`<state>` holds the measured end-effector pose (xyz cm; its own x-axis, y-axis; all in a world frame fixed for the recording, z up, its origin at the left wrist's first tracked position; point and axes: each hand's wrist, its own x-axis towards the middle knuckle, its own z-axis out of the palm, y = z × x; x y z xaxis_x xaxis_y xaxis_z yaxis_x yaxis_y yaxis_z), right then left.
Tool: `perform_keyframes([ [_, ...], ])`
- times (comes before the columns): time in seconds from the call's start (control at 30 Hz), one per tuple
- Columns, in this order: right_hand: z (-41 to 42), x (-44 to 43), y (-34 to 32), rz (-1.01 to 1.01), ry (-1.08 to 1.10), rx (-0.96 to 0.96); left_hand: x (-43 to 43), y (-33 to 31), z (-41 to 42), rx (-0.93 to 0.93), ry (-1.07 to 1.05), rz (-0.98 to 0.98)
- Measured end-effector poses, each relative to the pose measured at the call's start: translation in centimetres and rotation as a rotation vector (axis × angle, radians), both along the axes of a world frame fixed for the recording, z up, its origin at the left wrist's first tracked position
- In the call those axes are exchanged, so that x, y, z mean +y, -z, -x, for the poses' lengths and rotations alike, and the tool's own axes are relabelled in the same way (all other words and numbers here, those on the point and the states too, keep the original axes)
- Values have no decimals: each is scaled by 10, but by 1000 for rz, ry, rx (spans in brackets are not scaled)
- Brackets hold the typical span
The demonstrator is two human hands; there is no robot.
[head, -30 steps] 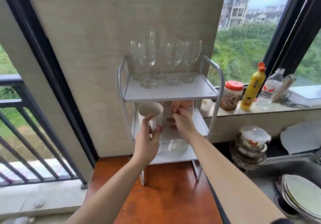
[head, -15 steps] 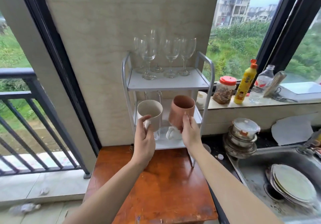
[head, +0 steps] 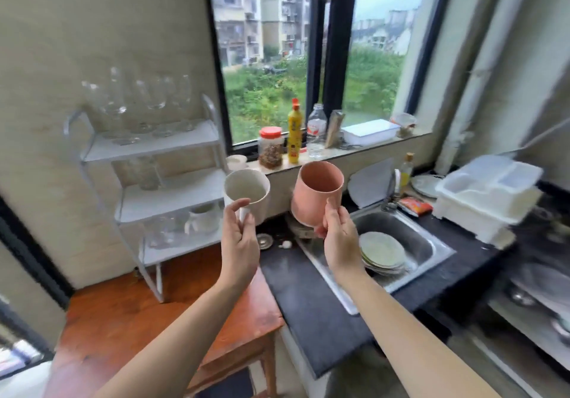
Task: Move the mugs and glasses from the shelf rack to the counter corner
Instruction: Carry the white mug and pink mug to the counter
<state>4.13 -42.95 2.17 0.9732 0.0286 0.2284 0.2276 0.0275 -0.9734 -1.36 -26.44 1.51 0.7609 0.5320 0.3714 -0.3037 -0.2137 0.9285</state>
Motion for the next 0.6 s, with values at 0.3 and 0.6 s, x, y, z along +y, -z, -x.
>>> perform_keyframes([
  [0.3, 56, -300, -19, 22, 469, -20, -279, -20, -22, -65, 425, 86],
  [0.6, 63, -498, 16, -108, 850, 145, -491, 8, -50, -22, 815, 64],
])
